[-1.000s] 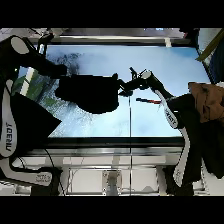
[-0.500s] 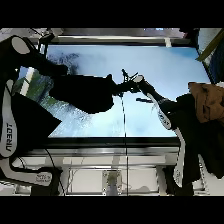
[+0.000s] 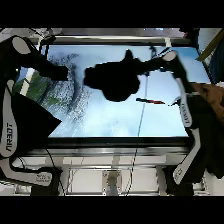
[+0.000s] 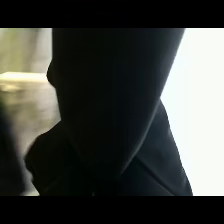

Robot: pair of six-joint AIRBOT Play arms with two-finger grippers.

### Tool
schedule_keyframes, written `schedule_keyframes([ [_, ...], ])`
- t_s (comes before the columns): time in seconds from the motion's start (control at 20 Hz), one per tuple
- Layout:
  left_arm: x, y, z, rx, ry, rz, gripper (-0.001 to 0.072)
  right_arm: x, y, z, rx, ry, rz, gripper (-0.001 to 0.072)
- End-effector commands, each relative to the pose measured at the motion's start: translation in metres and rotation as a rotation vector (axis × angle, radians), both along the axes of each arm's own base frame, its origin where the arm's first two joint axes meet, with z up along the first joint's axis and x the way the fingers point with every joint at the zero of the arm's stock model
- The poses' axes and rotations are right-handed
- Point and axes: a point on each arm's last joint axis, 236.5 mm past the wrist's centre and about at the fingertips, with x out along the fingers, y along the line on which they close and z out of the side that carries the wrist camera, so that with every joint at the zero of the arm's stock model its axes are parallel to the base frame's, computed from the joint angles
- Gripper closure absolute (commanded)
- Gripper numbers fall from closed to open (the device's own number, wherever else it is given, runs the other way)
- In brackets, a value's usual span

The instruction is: Fold the clothes and pants, and hang the long-sleeved shirts on hangers.

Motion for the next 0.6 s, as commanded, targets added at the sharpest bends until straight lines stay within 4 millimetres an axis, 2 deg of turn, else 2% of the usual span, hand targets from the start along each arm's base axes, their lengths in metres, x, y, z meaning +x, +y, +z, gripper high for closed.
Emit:
schedule_keyframes([
  [0.0, -0.004, -0.004, -0.001, -0.002, 0.015, -0.001, 0.0698, -0.036, -0.143, 0.039, -0.219, 0.043, -0.144, 0.0696],
  [0.15, -0.005, -0.011, -0.001, -0.008, 0.022, 0.002, 0.0698, -0.076, -0.253, 0.074, -0.258, 0.064, -0.347, 0.0696],
  [0.3, -0.007, -0.019, -0.001, -0.008, 0.021, -0.015, 0.0698, -0.135, -0.353, 0.101, -0.291, 0.091, -0.587, 0.0696],
  [0.4, -0.007, -0.022, -0.001, -0.008, 0.021, -0.023, 0.0698, -0.177, -0.398, 0.107, -0.294, 0.127, -0.706, 0.0696],
  [0.45, -0.007, -0.024, -0.001, -0.008, 0.016, -0.026, 0.0699, -0.198, -0.412, 0.102, -0.289, 0.166, -0.744, 0.0696],
  [0.55, -0.004, -0.026, 0.000, -0.011, 0.002, -0.025, 0.0698, -0.236, -0.432, 0.079, -0.277, 0.267, -0.813, 0.0696],
])
